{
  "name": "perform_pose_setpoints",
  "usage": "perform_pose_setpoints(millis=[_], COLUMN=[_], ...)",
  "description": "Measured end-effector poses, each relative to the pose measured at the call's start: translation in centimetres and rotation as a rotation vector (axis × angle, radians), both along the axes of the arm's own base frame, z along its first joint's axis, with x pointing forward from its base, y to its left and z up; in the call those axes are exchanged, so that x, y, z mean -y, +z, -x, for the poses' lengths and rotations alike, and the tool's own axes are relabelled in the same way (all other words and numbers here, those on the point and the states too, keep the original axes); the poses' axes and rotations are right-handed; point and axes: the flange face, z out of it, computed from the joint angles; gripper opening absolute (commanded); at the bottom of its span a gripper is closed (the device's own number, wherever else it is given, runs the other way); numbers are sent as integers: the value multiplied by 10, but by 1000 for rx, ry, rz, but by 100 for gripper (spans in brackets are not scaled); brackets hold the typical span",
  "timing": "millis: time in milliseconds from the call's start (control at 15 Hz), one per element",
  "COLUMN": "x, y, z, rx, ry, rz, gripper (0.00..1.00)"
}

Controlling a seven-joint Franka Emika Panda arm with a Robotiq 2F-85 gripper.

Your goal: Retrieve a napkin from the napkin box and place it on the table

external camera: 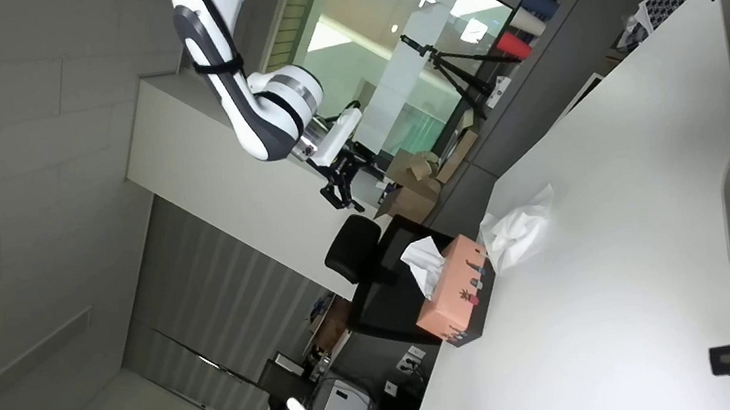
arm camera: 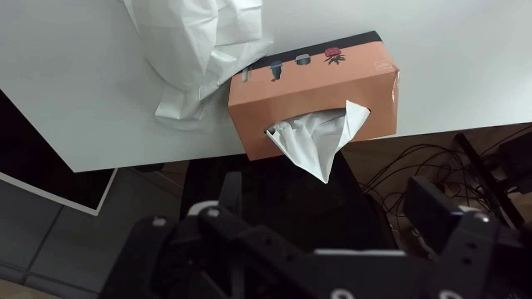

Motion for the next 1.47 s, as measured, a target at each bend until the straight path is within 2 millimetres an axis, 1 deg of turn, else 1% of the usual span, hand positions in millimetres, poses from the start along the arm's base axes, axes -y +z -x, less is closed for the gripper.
perform_pose_setpoints(millis=[67, 200, 400, 1267, 1467], x=[0, 1, 1, 1, 0], y=[-3, -2, 1, 0, -2], z=[-6, -9, -10, -10, -12], rx=[1, 6, 11, 10, 11], ry=[0, -1, -1, 1, 93], rz=[1, 1, 2, 1, 45], gripper=[100, 100, 100, 100, 100])
